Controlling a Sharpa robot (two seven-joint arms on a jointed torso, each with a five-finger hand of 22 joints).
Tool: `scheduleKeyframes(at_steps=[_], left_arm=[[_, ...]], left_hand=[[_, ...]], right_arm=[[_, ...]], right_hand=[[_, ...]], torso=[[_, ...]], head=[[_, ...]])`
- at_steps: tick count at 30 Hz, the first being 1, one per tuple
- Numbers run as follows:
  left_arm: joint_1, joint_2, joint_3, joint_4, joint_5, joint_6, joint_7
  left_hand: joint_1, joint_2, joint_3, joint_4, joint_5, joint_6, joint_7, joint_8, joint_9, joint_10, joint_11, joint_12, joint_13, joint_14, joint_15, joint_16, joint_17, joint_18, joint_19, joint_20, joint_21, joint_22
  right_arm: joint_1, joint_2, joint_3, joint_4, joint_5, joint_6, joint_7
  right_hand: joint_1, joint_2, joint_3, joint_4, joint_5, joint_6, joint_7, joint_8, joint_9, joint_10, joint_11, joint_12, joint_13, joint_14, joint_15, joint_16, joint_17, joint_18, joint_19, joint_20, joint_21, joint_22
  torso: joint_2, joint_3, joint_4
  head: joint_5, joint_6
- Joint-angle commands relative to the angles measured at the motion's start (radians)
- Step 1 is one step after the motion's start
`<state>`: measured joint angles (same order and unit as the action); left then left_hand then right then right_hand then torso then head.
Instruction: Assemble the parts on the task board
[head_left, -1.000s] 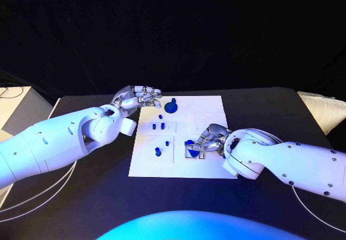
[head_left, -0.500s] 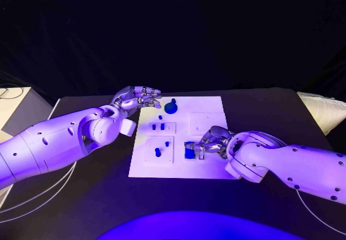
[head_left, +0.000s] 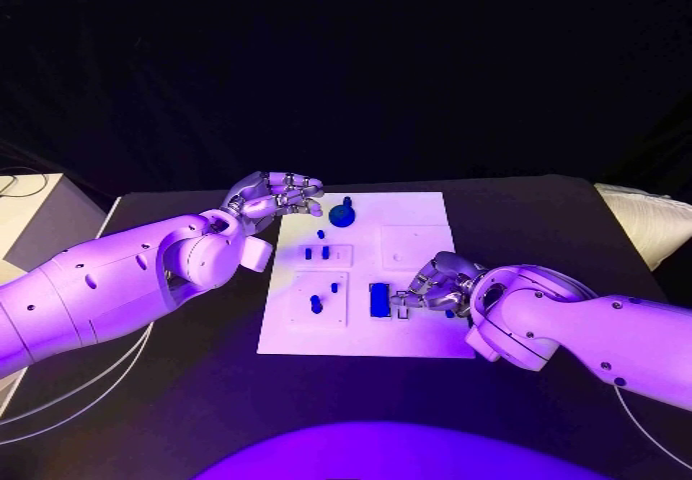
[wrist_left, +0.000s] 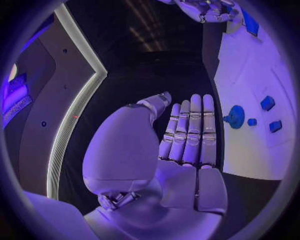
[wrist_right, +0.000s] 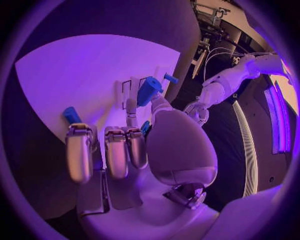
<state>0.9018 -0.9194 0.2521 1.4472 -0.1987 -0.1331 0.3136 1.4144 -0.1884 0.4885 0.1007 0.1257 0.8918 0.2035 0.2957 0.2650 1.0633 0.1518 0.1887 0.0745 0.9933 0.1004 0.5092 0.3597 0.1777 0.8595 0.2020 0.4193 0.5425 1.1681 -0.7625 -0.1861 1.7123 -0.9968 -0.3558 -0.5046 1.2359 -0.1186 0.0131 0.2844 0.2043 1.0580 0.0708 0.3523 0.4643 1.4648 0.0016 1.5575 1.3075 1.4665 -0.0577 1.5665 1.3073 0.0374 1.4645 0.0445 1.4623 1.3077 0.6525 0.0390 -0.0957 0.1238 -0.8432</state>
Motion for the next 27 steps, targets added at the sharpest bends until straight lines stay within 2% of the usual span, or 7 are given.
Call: scheduleKeyframes(at_steps=[1, 4, 16, 23, 24, 25, 27], left_arm=[[0.000, 0.001, 0.001, 0.000, 0.005, 0.016, 0.006], [0.000, 0.001, 0.001, -0.001, 0.005, 0.016, 0.006], [-0.001, 0.004, 0.001, 0.000, 0.005, 0.016, 0.008], [-0.001, 0.004, 0.001, 0.001, 0.005, 0.016, 0.008], [-0.001, 0.004, 0.001, 0.001, 0.005, 0.016, 0.008], [-0.001, 0.004, 0.001, 0.001, 0.005, 0.016, 0.009], [-0.001, 0.004, 0.001, 0.001, 0.005, 0.017, 0.009]], left_hand=[[-0.001, 0.009, -0.003, -0.001, 0.002, 0.009, -0.001, -0.003, 0.000, 0.000, -0.004, 0.007, 0.002, -0.007, -0.002, -0.008, 0.006, 0.000, 0.007, 0.005, -0.008, -0.003], [-0.001, 0.009, -0.003, -0.001, 0.002, 0.009, -0.001, -0.003, 0.000, 0.000, -0.004, 0.007, 0.002, -0.007, -0.002, -0.008, 0.006, 0.000, 0.007, 0.005, -0.008, -0.003], [-0.001, 0.009, -0.003, -0.001, 0.002, 0.009, -0.001, -0.003, 0.000, 0.000, -0.004, 0.007, 0.002, -0.007, -0.002, -0.008, 0.006, 0.000, 0.007, 0.005, -0.008, -0.003], [-0.001, 0.009, -0.003, -0.001, 0.002, 0.009, -0.001, -0.003, 0.000, 0.000, -0.004, 0.007, 0.002, -0.007, -0.002, -0.008, 0.006, 0.000, 0.007, 0.005, -0.008, -0.003], [-0.001, 0.009, -0.003, -0.001, 0.002, 0.009, -0.001, -0.003, 0.000, 0.000, -0.004, 0.007, 0.002, -0.007, -0.002, -0.008, 0.006, 0.000, 0.007, 0.005, -0.008, -0.003], [-0.001, 0.009, -0.003, -0.001, 0.002, 0.009, -0.001, -0.003, 0.000, 0.000, -0.004, 0.007, 0.002, -0.007, -0.002, -0.008, 0.006, 0.000, 0.007, 0.005, -0.008, -0.003], [-0.001, 0.009, -0.003, -0.001, 0.002, 0.009, -0.001, -0.003, 0.000, 0.000, -0.004, 0.007, 0.002, -0.007, -0.002, -0.008, 0.006, 0.000, 0.007, 0.005, -0.008, -0.003]], right_arm=[[-0.001, -0.008, 0.000, 0.014, -0.014, 0.010, 0.089], [-0.001, -0.011, 0.000, 0.018, -0.014, 0.015, 0.103], [-0.009, 0.016, 0.000, -0.003, -0.034, 0.026, 0.087], [-0.018, 0.038, 0.000, -0.020, -0.041, 0.027, 0.074], [-0.020, 0.042, 0.000, -0.024, -0.044, 0.027, 0.071], [-0.021, 0.045, 0.000, -0.026, -0.048, 0.026, 0.067], [-0.023, 0.049, 0.000, -0.029, -0.055, 0.020, 0.058]], right_hand=[[0.032, -0.011, 0.011, 0.001, -0.017, 0.010, -0.006, 0.011, 0.003, 0.103, -0.009, 0.007, 0.259, 0.104, -0.011, 0.004, 0.263, -0.019, 0.084, -0.007, 0.010, 0.239], [0.052, -0.014, 0.017, 0.004, -0.027, 0.028, -0.014, 0.029, 0.009, 0.101, -0.016, 0.004, 0.256, 0.104, -0.016, 0.004, 0.263, -0.020, 0.086, -0.010, 0.015, 0.240], [0.080, -0.008, 0.032, 0.002, -0.030, 0.036, -0.025, 0.051, 0.016, 0.102, -0.026, 0.006, 0.258, 0.104, -0.024, 0.004, 0.263, -0.021, 0.087, -0.017, 0.021, 0.242], [0.109, -0.001, 0.051, -0.001, -0.032, 0.044, -0.036, 0.076, 0.025, 0.103, -0.035, 0.007, 0.259, 0.104, -0.032, 0.004, 0.263, -0.022, 0.088, -0.024, 0.025, 0.243], [0.113, -0.002, 0.054, -0.001, -0.037, 0.043, -0.037, 0.079, 0.026, 0.103, -0.036, 0.007, 0.259, 0.104, -0.033, 0.004, 0.263, -0.022, 0.088, -0.025, 0.027, 0.243], [0.125, -0.002, 0.067, 0.001, -0.075, 0.044, -0.041, 0.090, 0.030, 0.104, -0.040, 0.009, 0.261, 0.104, -0.036, 0.004, 0.263, -0.022, 0.088, -0.029, 0.027, 0.243], [0.132, -0.003, 0.078, 0.002, -0.088, 0.044, -0.043, 0.097, 0.032, 0.105, -0.042, 0.012, 0.262, 0.104, -0.038, 0.004, 0.263, -0.022, 0.089, -0.030, 0.028, 0.243]], torso=[[0.000, 0.0004, -0.0009], [0.000, 0.0003, -0.0009], [0.000, -0.0010, 0.0004], [0.001, -0.0008, 0.0011], [0.001, -0.0008, 0.0011], [0.002, -0.0010, 0.0009], [0.002, -0.0009, 0.0012]], head=[[0.002, 0.001], [0.001, 0.001], [-0.002, -0.001], [-0.001, -0.002], [-0.001, -0.002], [-0.001, -0.003], [-0.001, -0.003]])
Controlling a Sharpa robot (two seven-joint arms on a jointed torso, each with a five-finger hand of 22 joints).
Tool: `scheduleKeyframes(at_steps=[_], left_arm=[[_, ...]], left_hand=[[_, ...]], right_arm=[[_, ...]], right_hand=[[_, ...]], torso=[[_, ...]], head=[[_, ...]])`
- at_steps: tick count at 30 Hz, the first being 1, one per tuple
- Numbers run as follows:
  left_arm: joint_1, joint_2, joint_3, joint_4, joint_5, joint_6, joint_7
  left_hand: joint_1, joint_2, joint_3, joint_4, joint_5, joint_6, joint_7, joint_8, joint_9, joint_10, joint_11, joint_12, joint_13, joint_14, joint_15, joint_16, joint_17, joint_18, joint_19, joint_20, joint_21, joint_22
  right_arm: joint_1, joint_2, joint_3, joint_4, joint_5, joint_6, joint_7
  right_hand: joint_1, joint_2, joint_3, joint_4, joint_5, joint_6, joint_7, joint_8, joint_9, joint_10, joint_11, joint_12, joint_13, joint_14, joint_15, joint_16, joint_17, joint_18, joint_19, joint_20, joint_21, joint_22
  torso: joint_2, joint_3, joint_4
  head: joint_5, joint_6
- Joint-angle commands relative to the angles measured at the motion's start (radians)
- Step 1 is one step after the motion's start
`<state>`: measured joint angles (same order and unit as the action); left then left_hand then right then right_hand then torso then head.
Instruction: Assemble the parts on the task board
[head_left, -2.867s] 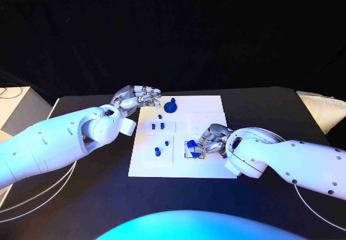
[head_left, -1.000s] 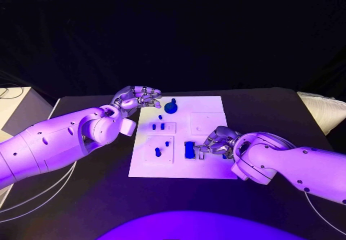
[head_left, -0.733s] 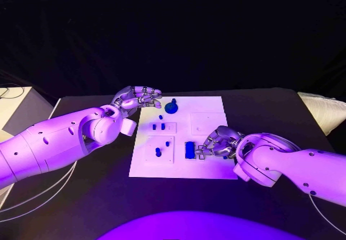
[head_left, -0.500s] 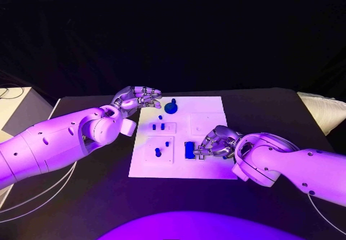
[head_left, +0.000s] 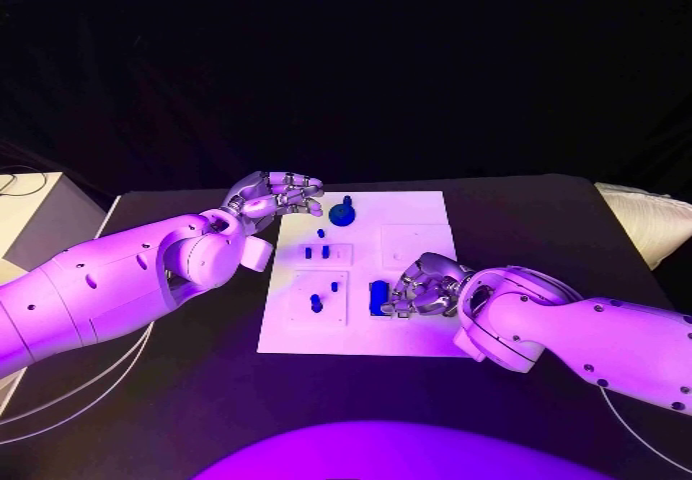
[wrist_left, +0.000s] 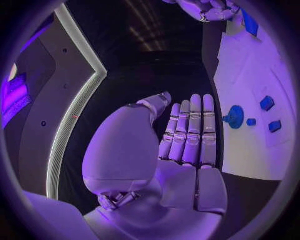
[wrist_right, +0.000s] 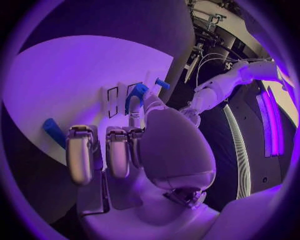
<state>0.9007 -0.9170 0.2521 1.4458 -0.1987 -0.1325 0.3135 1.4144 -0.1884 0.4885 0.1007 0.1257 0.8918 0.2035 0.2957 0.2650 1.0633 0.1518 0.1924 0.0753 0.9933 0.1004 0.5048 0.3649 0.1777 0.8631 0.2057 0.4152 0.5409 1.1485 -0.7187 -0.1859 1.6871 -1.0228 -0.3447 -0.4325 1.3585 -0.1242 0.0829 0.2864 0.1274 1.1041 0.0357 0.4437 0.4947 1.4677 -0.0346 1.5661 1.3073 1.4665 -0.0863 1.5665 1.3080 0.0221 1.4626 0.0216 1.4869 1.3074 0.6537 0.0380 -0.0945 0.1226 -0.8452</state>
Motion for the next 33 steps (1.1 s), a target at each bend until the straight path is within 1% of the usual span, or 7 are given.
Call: scheduleKeyframes(at_steps=[1, 8, 12, 17, 21, 25, 33], left_arm=[[0.000, 0.002, 0.001, 0.003, 0.005, 0.016, 0.009], [0.000, 0.000, 0.001, 0.003, 0.005, 0.016, 0.008], [0.000, 0.001, 0.001, 0.002, 0.005, 0.016, 0.008], [0.000, 0.001, 0.001, 0.002, 0.005, 0.013, 0.008], [0.000, 0.002, 0.001, 0.002, 0.005, 0.014, 0.008], [0.000, 0.001, 0.001, 0.002, 0.005, 0.013, 0.008], [0.000, 0.001, 0.001, 0.002, 0.005, 0.013, 0.008]], left_hand=[[-0.001, 0.009, -0.003, -0.001, 0.002, 0.009, -0.001, -0.003, 0.000, 0.000, -0.004, 0.003, 0.001, -0.007, -0.002, -0.004, 0.001, 0.000, 0.003, 0.001, -0.003, -0.001], [-0.001, 0.010, -0.003, -0.001, 0.002, 0.009, -0.001, -0.003, 0.001, 0.000, -0.004, 0.004, 0.001, -0.007, -0.002, -0.004, 0.003, 0.000, 0.004, 0.001, -0.005, -0.001], [-0.001, 0.010, -0.003, -0.001, 0.002, 0.009, -0.001, -0.003, 0.001, 0.000, -0.004, 0.004, 0.001, -0.007, -0.002, -0.004, 0.003, 0.000, 0.004, 0.001, -0.005, -0.001], [-0.001, 0.010, -0.003, -0.001, 0.002, 0.009, -0.001, -0.003, 0.001, 0.000, -0.004, 0.004, 0.001, -0.007, -0.002, -0.004, 0.003, 0.000, 0.004, 0.001, -0.005, -0.001], [-0.002, 0.011, -0.002, 0.000, 0.002, 0.009, -0.001, -0.003, 0.001, 0.000, -0.004, 0.004, 0.001, -0.007, -0.002, -0.005, 0.004, 0.000, 0.004, 0.001, -0.006, -0.002], [-0.002, 0.011, -0.002, 0.000, 0.002, 0.009, -0.001, -0.003, 0.001, 0.000, -0.004, 0.004, 0.001, -0.007, -0.002, -0.005, 0.004, 0.000, 0.004, 0.001, -0.006, -0.002], [-0.002, 0.011, -0.002, 0.000, 0.002, 0.009, -0.001, -0.003, 0.001, 0.000, -0.004, 0.004, 0.001, -0.007, -0.002, -0.005, 0.004, 0.000, 0.004, 0.001, -0.006, -0.002]], right_arm=[[-0.004, 0.007, 0.000, -0.006, -0.033, 0.001, -0.018], [-0.006, 0.011, 0.000, -0.017, -0.056, -0.035, -0.037], [-0.006, 0.012, 0.000, -0.022, -0.054, -0.037, -0.036], [-0.007, 0.016, 0.000, -0.025, -0.035, -0.022, -0.025], [-0.007, 0.019, 0.001, -0.026, -0.025, 0.010, -0.015], [-0.007, 0.019, 0.000, -0.025, -0.024, 0.020, -0.005], [-0.007, 0.015, 0.000, -0.019, -0.029, 0.031, 0.000]], right_hand=[[0.012, 0.003, 0.012, 0.000, -0.012, -0.003, -0.008, 0.007, 0.002, 0.102, -0.006, 0.003, 0.262, 0.104, -0.010, 0.004, 0.263, -0.007, 0.091, -0.008, 0.004, 0.244], [0.020, 0.010, 0.029, 0.000, -0.008, -0.004, -0.011, 0.015, 0.005, 0.103, -0.008, 0.005, 0.263, 0.104, -0.012, 0.004, 0.263, -0.008, 0.092, -0.009, 0.011, 0.245], [0.019, 0.010, 0.029, 0.001, -0.008, -0.004, -0.011, 0.015, 0.005, 0.103, -0.008, 0.005, 0.263, 0.104, -0.012, 0.004, 0.263, -0.009, 0.092, -0.010, 0.012, 0.246], [0.016, 0.008, 0.030, 0.002, -0.009, -0.004, -0.011, 0.018, 0.006, 0.103, -0.008, 0.005, 0.263, 0.104, -0.012, 0.004, 0.263, -0.009, 0.093, -0.010, 0.015, 0.246], [0.003, -0.015, 0.029, 0.003, -0.017, -0.010, -0.009, 0.027, 0.009, 0.103, -0.007, 0.005, 0.263, 0.104, -0.012, 0.004, 0.263, -0.008, 0.092, -0.011, 0.009, 0.245], [0.038, -0.054, 0.038, -0.002, -0.068, -0.014, -0.009, 0.042, 0.011, 0.103, -0.007, 0.005, 0.263, 0.104, -0.012, 0.004, 0.263, -0.008, 0.092, -0.011, 0.011, 0.245], [0.033, -0.081, 0.022, 0.004, -0.077, -0.015, -0.006, 0.050, 0.011, 0.103, -0.004, 0.005, 0.263, 0.104, -0.010, 0.004, 0.263, -0.008, 0.092, -0.010, 0.010, 0.245]], torso=[[0.001, 0.0006, 0.0000], [0.000, 0.0013, -0.0005], [0.000, 0.0003, -0.0001], [0.000, 0.0003, -0.0035], [-0.002, 0.0004, -0.0047], [0.000, 0.0000, -0.0037], [-0.001, 0.0002, -0.0010]], head=[[0.002, -0.002], [0.004, -0.004], [0.004, -0.006], [0.004, -0.007], [0.003, -0.008], [0.002, -0.008], [0.002, -0.009]])
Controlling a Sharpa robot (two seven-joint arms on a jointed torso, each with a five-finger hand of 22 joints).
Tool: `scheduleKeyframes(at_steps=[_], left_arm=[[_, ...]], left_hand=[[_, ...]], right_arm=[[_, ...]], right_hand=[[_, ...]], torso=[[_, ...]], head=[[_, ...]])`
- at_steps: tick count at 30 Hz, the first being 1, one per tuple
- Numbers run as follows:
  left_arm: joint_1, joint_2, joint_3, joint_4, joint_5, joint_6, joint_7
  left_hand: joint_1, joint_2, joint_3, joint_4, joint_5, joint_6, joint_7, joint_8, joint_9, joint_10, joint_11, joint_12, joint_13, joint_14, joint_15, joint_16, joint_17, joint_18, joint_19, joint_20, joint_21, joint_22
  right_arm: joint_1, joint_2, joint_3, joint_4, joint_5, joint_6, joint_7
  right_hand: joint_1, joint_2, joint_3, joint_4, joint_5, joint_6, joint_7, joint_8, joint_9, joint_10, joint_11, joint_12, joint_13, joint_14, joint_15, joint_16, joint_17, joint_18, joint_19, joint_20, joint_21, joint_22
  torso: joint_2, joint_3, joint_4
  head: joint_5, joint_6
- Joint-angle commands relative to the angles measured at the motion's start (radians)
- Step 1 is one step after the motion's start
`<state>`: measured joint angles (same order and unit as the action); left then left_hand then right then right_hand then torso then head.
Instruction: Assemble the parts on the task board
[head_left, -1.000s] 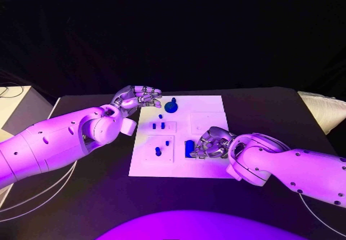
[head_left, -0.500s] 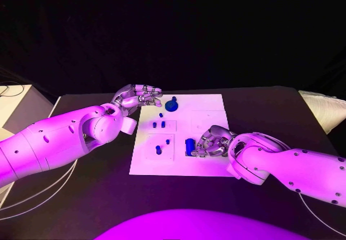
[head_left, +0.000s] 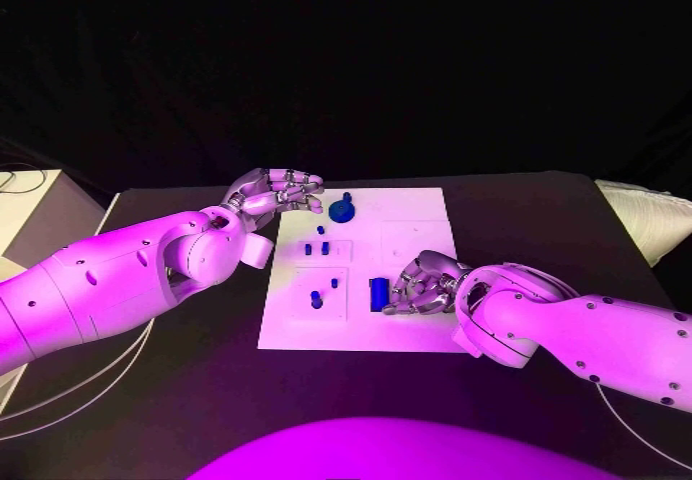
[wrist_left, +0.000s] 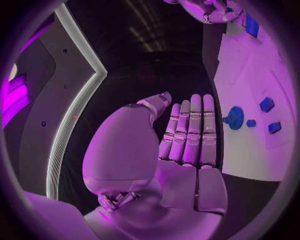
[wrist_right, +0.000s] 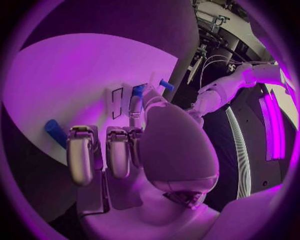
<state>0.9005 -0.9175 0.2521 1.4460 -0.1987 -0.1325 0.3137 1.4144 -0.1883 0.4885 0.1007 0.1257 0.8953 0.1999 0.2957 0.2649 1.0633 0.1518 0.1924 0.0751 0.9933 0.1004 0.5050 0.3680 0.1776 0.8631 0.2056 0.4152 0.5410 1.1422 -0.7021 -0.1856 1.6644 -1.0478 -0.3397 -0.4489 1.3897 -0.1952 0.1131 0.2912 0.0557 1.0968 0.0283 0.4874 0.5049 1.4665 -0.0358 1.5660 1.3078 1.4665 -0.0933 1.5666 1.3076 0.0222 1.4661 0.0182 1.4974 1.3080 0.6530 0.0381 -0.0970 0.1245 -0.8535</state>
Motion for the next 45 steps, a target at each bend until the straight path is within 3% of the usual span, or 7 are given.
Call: scheduleKeyframes(at_steps=[1, 17, 19, 24, 29, 39, 45], left_arm=[[0.000, 0.001, 0.001, 0.002, 0.005, 0.013, 0.007], [0.000, 0.002, 0.001, 0.001, 0.005, 0.013, 0.008], [0.000, 0.003, 0.001, 0.000, 0.005, 0.013, 0.008], [0.000, 0.007, 0.001, -0.001, 0.005, 0.013, 0.009], [0.000, 0.008, 0.001, -0.002, 0.005, 0.013, 0.010], [0.000, 0.011, 0.001, -0.003, 0.005, 0.013, 0.010], [0.000, 0.014, 0.001, -0.004, 0.005, 0.014, 0.011]], left_hand=[[-0.002, 0.011, -0.002, 0.000, 0.002, 0.006, 0.002, -0.003, 0.001, 0.000, -0.004, 0.004, 0.002, -0.007, -0.002, -0.005, 0.001, 0.001, 0.004, 0.002, -0.006, -0.002], [-0.001, 0.012, -0.002, -0.001, 0.002, 0.006, 0.002, -0.003, 0.001, 0.000, -0.004, 0.005, 0.002, -0.006, -0.002, -0.005, 0.002, 0.001, 0.004, 0.001, -0.006, -0.002], [-0.001, 0.012, -0.002, -0.001, 0.002, 0.006, 0.002, -0.003, 0.001, 0.000, -0.004, 0.005, 0.002, -0.006, -0.002, -0.005, 0.002, 0.001, 0.004, 0.001, -0.006, -0.002], [-0.001, 0.012, -0.002, -0.001, 0.002, 0.006, 0.002, -0.003, 0.001, 0.000, -0.004, 0.005, 0.002, -0.006, -0.002, -0.005, 0.002, 0.001, 0.004, 0.001, -0.006, -0.002], [0.000, 0.012, -0.002, -0.001, 0.002, 0.006, 0.002, -0.003, 0.001, -0.001, -0.004, 0.005, 0.002, -0.006, -0.003, -0.006, 0.003, 0.001, 0.005, 0.001, -0.007, -0.002], [-0.001, 0.011, -0.002, -0.001, 0.002, 0.006, 0.002, -0.003, 0.001, -0.001, -0.004, 0.005, 0.002, -0.006, -0.002, -0.007, 0.004, 0.001, 0.005, 0.001, -0.007, -0.002], [-0.001, 0.011, -0.002, -0.001, 0.002, 0.006, 0.002, -0.003, 0.001, -0.001, -0.004, 0.005, 0.002, -0.006, -0.002, -0.007, 0.004, 0.001, 0.005, 0.001, -0.007, -0.002]], right_arm=[[-0.001, -0.003, 0.000, 0.004, -0.005, 0.025, 0.016], [0.002, -0.075, 0.002, 0.049, 0.016, -0.041, 0.076], [0.006, -0.089, 0.003, 0.055, 0.040, -0.049, 0.104], [0.019, -0.142, 0.004, 0.069, 0.098, -0.073, 0.187], [0.029, -0.201, 0.004, 0.073, 0.111, -0.063, 0.215], [0.028, -0.287, 0.004, 0.056, -0.016, -0.037, 0.180], [0.014, -0.304, 0.004, 0.050, -0.099, -0.034, 0.114]], right_hand=[[0.001, -0.011, -0.009, -0.001, -0.005, -0.008, 0.002, 0.007, 0.001, 0.104, -0.003, 0.005, 0.263, 0.104, -0.003, 0.004, 0.263, -0.009, 0.088, -0.006, 0.001, 0.245], [-0.012, 0.012, -0.006, 0.000, 0.003, -0.010, 0.001, 0.012, 0.000, 0.104, -0.004, 0.004, 0.263, 0.104, -0.002, 0.004, 0.263, -0.008, 0.088, -0.005, 0.000, 0.244], [-0.003, 0.020, 0.003, -0.002, 0.005, -0.027, 0.005, 0.004, -0.006, 0.103, -0.001, 0.003, 0.262, 0.104, -0.001, 0.004, 0.263, -0.008, 0.087, -0.005, -0.005, 0.243], [0.010, 0.031, 0.028, -0.003, 0.026, -0.093, 0.039, -0.053, -0.041, 0.104, 0.027, 0.003, 0.262, 0.104, 0.021, 0.004, 0.263, -0.005, 0.084, 0.010, -0.019, 0.240], [0.006, 0.040, 0.041, -0.004, 0.026, -0.106, 0.054, -0.086, -0.062, 0.104, 0.040, 0.005, 0.263, 0.104, 0.032, 0.004, 0.263, -0.007, 0.085, 0.020, -0.012, 0.241], [-0.001, 0.040, 0.048, -0.003, 0.020, -0.091, 0.056, -0.105, -0.076, 0.104, 0.043, 0.005, 0.263, 0.104, 0.036, 0.004, 0.263, -0.009, 0.089, 0.026, 0.003, 0.245], [-0.026, 0.016, 0.031, -0.001, 0.016, -0.048, 0.045, -0.104, -0.083, 0.104, 0.036, 0.004, 0.263, 0.104, 0.031, 0.004, 0.263, -0.009, 0.088, 0.026, 0.002, 0.245]], torso=[[0.000, 0.0001, 0.0011], [0.000, 0.0008, -0.0005], [-0.001, 0.0004, 0.0003], [-0.001, -0.0007, 0.0006], [-0.004, -0.0003, -0.0031], [-0.005, -0.0003, -0.0056], [-0.007, -0.0003, -0.0085]], head=[[0.000, -0.001], [0.000, 0.002], [-0.003, 0.003], [-0.007, 0.007], [-0.008, 0.010], [-0.033, 0.019], [-0.036, 0.020]])
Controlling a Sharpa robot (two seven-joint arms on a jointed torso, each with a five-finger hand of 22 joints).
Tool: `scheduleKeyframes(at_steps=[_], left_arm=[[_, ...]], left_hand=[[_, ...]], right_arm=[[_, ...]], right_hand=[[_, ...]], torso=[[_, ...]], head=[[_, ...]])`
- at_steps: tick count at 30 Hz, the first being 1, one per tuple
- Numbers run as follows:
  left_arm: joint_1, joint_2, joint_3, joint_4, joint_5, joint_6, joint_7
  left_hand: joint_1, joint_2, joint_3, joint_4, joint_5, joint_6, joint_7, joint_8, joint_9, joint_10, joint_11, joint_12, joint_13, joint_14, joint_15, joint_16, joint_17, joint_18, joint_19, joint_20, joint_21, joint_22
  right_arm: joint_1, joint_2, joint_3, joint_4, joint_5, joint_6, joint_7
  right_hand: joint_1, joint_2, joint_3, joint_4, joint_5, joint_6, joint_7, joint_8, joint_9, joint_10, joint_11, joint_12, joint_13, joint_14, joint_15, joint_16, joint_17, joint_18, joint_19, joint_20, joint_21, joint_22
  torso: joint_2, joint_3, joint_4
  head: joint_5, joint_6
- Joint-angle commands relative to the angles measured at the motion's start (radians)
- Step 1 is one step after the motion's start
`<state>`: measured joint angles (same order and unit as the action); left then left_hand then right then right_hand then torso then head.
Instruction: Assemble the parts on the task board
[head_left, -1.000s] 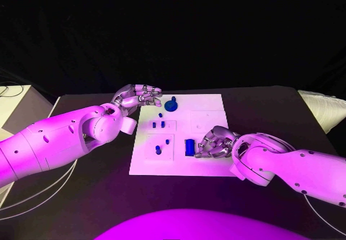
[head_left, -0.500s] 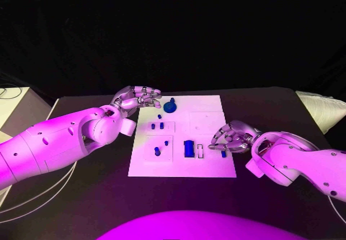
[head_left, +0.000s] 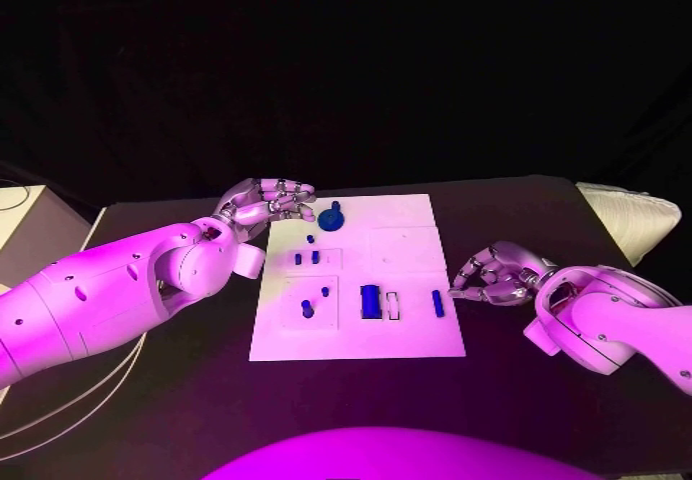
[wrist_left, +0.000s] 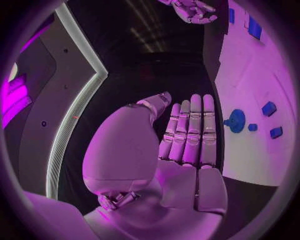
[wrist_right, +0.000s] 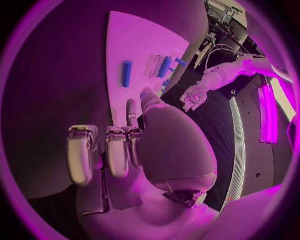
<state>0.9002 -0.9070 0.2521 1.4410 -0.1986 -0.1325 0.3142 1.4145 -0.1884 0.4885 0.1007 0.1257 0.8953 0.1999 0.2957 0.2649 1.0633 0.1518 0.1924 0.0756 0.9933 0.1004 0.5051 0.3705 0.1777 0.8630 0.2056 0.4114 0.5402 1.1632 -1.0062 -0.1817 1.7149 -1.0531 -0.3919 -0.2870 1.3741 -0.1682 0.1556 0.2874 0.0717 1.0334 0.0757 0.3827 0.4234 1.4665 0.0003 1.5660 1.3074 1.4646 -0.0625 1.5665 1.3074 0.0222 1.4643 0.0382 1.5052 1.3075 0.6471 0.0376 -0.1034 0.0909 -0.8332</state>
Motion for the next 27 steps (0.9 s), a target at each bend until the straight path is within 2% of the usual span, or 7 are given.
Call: scheduleKeyframes(at_steps=[1, 8, 12, 15, 19, 24, 27], left_arm=[[0.000, 0.004, 0.001, 0.001, 0.005, 0.015, 0.010], [-0.003, 0.006, 0.001, 0.000, 0.005, 0.017, 0.010], [-0.004, 0.006, 0.001, 0.000, 0.005, 0.017, 0.010], [-0.004, 0.005, 0.001, 0.001, 0.004, 0.017, 0.010], [-0.004, 0.004, 0.001, 0.001, 0.004, 0.017, 0.010], [-0.005, 0.003, 0.001, 0.002, 0.004, 0.018, 0.010], [-0.005, 0.002, 0.001, 0.002, 0.004, 0.019, 0.010]], left_hand=[[-0.002, 0.012, -0.002, 0.000, 0.002, 0.007, 0.002, -0.003, 0.001, -0.001, -0.004, 0.006, 0.001, -0.006, -0.002, -0.007, 0.002, 0.001, 0.006, 0.002, -0.004, -0.001], [-0.002, 0.013, -0.002, 0.000, 0.002, 0.009, 0.001, -0.002, 0.001, 0.000, -0.005, 0.006, 0.001, -0.006, -0.002, -0.007, 0.003, 0.001, 0.006, 0.002, -0.005, -0.002], [-0.002, 0.013, -0.002, 0.000, 0.002, 0.009, 0.001, -0.002, 0.001, 0.000, -0.005, 0.006, 0.001, -0.006, -0.002, -0.007, 0.003, 0.001, 0.006, 0.002, -0.005, -0.002], [-0.002, 0.013, -0.002, 0.000, 0.002, 0.009, 0.001, -0.002, 0.001, 0.000, -0.005, 0.006, 0.001, -0.006, -0.002, -0.007, 0.003, 0.001, 0.006, 0.002, -0.005, -0.002], [-0.002, 0.013, -0.002, 0.000, 0.002, 0.009, 0.001, -0.002, 0.001, 0.000, -0.005, 0.006, 0.001, -0.006, -0.002, -0.007, 0.003, 0.001, 0.006, 0.002, -0.005, -0.002], [-0.002, 0.013, -0.002, 0.000, 0.002, 0.009, 0.001, -0.002, 0.001, 0.000, -0.005, 0.006, 0.001, -0.006, -0.002, -0.007, 0.003, 0.001, 0.006, 0.002, -0.005, -0.002], [-0.002, 0.013, -0.002, 0.000, 0.002, 0.010, 0.001, -0.001, 0.002, -0.001, -0.005, 0.006, 0.002, -0.006, -0.003, -0.008, 0.004, 0.001, 0.006, 0.002, -0.006, -0.002]], right_arm=[[-0.010, 0.001, 0.000, -0.001, -0.098, 0.016, -0.056], [-0.043, 0.032, 0.000, -0.010, -0.153, -0.025, -0.130], [-0.058, 0.051, 0.000, -0.013, -0.175, -0.045, -0.152], [-0.065, 0.065, 0.000, -0.018, -0.195, -0.047, -0.169], [-0.070, 0.079, 0.000, -0.022, -0.213, -0.045, -0.185], [-0.075, 0.093, 0.000, -0.026, -0.238, -0.045, -0.206], [-0.077, 0.100, 0.000, -0.031, -0.254, -0.041, -0.217]], right_hand=[[-0.014, -0.014, -0.016, 0.003, 0.003, 0.025, -0.005, 0.004, -0.001, 0.103, -0.003, 0.002, 0.262, 0.106, -0.002, 0.004, 0.263, -0.009, 0.090, 0.004, -0.007, 0.245], [-0.052, -0.018, -0.035, 0.006, 0.035, 0.038, -0.010, 0.007, -0.004, 0.102, -0.008, 0.000, 0.260, 0.106, -0.006, 0.004, 0.263, -0.008, 0.089, 0.000, -0.008, 0.245], [-0.080, -0.021, -0.048, 0.007, 0.041, 0.039, -0.010, 0.007, -0.005, 0.101, -0.009, -0.002, 0.260, 0.106, -0.007, 0.004, 0.263, -0.008, 0.089, -0.001, -0.012, 0.244], [-0.097, -0.022, -0.056, 0.007, 0.042, 0.039, -0.010, 0.007, -0.006, 0.101, -0.008, -0.002, 0.259, 0.106, -0.007, 0.004, 0.263, -0.007, 0.088, -0.001, -0.013, 0.244], [-0.108, -0.021, -0.060, 0.008, 0.041, 0.040, -0.011, 0.008, -0.006, 0.100, -0.009, -0.004, 0.258, 0.106, -0.007, 0.004, 0.263, -0.007, 0.088, -0.001, -0.015, 0.243], [-0.121, -0.020, -0.064, 0.007, 0.044, 0.044, -0.012, 0.011, -0.005, 0.101, -0.010, -0.003, 0.259, 0.106, -0.008, 0.004, 0.263, -0.007, 0.088, -0.001, -0.016, 0.243], [-0.123, -0.021, -0.065, 0.007, 0.045, 0.044, -0.013, 0.012, -0.005, 0.100, -0.010, -0.004, 0.258, 0.106, -0.008, 0.004, 0.263, -0.007, 0.088, -0.002, -0.015, 0.243]], torso=[[-0.002, 0.0002, -0.0025], [-0.001, 0.0016, -0.0006], [0.001, -0.0001, 0.0021], [0.001, 0.0003, 0.0025], [0.001, -0.0016, 0.0020], [0.001, 0.0000, 0.0012], [0.000, -0.0010, 0.0018]], head=[[-0.002, 0.000], [-0.004, 0.000], [-0.007, 0.003], [-0.009, 0.002], [-0.009, 0.001], [-0.007, -0.001], [-0.005, -0.002]])
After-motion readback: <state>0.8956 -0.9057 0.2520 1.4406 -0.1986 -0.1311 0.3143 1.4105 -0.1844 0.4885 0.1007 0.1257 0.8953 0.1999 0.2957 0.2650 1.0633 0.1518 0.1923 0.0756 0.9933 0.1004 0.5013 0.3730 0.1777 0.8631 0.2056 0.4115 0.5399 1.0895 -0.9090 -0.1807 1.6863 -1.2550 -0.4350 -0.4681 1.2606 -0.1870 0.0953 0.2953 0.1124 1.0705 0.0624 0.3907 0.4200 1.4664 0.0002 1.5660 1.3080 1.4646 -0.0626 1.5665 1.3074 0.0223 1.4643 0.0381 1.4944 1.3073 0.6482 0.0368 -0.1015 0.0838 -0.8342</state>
